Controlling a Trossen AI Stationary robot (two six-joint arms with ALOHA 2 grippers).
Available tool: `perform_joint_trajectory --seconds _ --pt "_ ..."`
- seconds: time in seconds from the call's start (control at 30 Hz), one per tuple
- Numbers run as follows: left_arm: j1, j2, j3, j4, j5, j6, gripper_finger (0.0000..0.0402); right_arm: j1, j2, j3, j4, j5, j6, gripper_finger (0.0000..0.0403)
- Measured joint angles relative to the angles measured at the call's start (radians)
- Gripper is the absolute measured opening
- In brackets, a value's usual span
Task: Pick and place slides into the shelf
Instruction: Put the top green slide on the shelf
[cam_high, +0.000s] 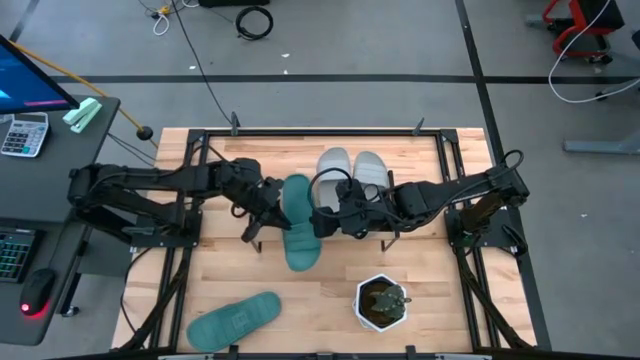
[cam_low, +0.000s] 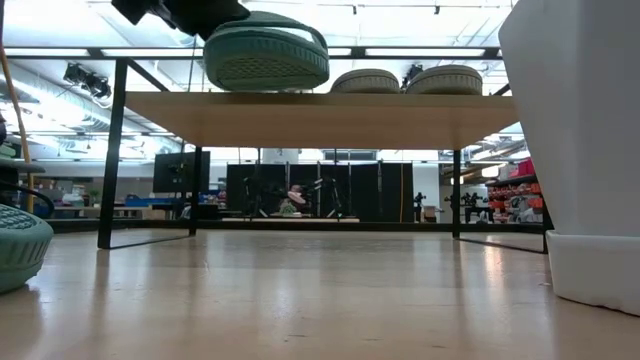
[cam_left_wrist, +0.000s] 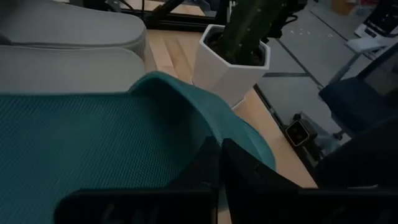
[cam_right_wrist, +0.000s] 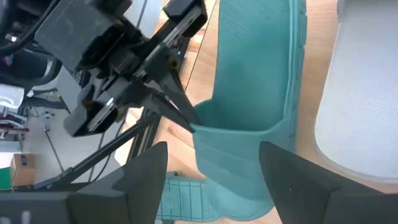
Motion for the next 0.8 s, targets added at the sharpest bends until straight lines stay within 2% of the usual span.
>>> perform_joint_trajectory --seconds 0.8 --pt "0.03 0.032 -0.001 0.032 0.027 0.016 0.0008 0.0 0.0 0.0 0.011 0.019 0.002 0.0261"
